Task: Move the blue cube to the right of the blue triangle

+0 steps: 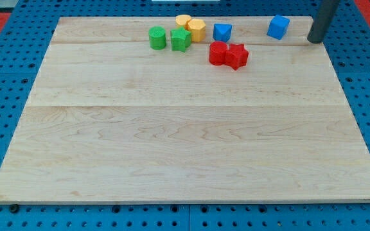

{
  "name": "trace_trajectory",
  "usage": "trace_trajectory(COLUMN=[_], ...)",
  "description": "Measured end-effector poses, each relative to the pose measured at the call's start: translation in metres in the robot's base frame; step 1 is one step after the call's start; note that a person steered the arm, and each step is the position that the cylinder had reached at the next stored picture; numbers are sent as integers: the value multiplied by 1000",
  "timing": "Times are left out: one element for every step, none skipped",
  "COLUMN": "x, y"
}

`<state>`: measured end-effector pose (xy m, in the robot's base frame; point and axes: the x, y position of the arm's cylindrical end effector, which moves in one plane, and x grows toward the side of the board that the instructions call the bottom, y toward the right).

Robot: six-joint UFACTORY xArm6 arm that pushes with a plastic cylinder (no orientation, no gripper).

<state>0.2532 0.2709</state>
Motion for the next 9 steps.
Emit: trace_trajectory(x=[-16, -18, -25, -29, -60, -61, -60, -60, -60], y=[-25, -74, -80, -54, -35, -72, -156, -196, -159])
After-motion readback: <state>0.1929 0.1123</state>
